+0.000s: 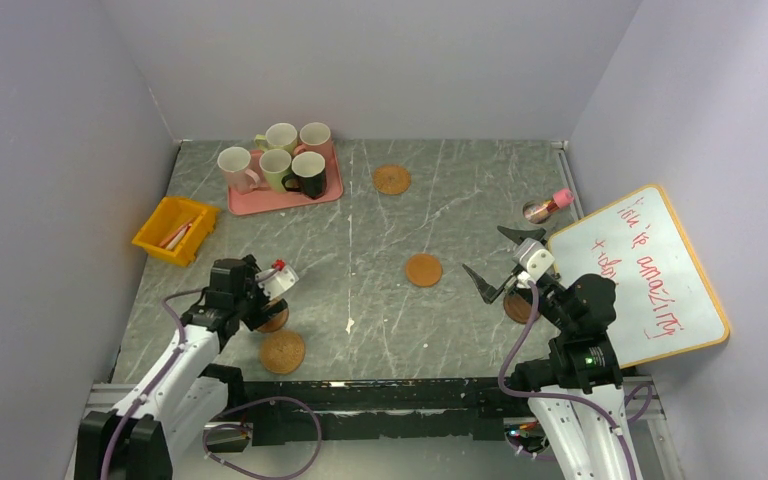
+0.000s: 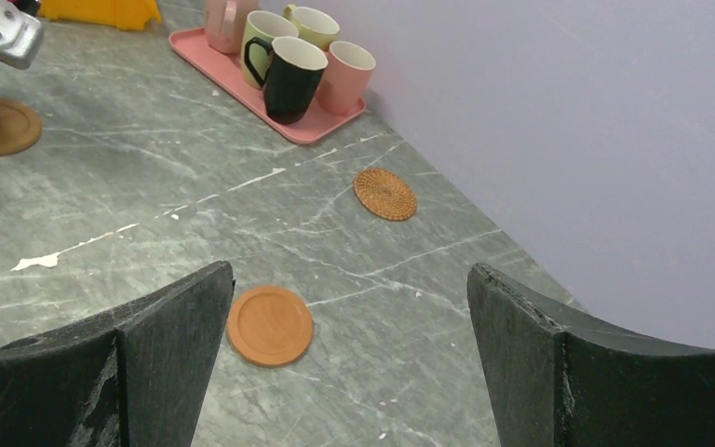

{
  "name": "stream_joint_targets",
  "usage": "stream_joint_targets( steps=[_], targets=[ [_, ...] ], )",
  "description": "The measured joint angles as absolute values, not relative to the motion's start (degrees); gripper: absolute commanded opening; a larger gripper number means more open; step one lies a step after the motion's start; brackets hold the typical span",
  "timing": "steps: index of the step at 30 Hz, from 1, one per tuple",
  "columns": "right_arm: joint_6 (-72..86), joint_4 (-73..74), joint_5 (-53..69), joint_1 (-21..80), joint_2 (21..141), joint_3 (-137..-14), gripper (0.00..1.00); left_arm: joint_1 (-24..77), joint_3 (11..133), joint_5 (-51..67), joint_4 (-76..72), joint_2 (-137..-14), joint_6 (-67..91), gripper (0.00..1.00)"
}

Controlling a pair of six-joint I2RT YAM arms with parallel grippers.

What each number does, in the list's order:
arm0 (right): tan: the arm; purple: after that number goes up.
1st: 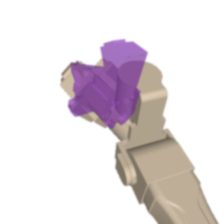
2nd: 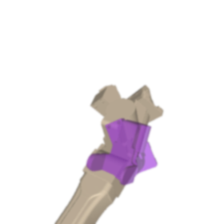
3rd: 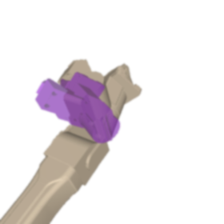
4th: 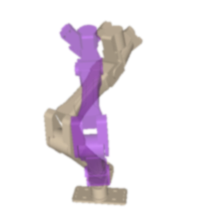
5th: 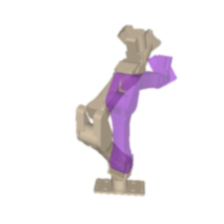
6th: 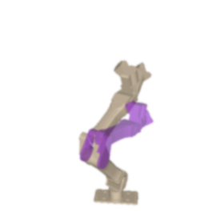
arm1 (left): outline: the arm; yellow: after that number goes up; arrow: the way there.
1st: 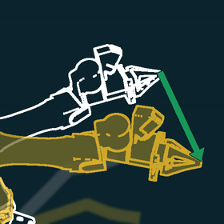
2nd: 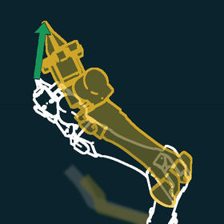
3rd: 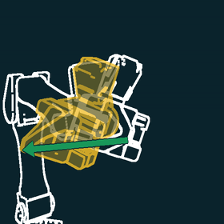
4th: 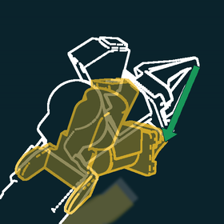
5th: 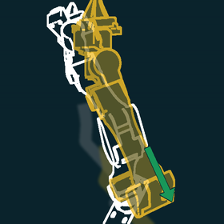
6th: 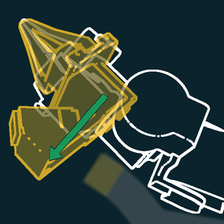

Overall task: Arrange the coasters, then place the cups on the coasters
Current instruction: Move the coaster to the center of the board.

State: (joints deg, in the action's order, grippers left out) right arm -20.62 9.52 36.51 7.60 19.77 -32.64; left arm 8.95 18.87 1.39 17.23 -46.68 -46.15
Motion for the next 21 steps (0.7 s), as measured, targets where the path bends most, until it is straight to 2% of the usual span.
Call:
stream_joint_targets(
  steps=[21],
  targets=[
    [-21.5, 9.5, 36.5, 7.6, 19.8, -32.1, 1.0, 10.6, 21.9, 2.3, 0.6, -62.8, -48.6, 0.96]
  ],
)
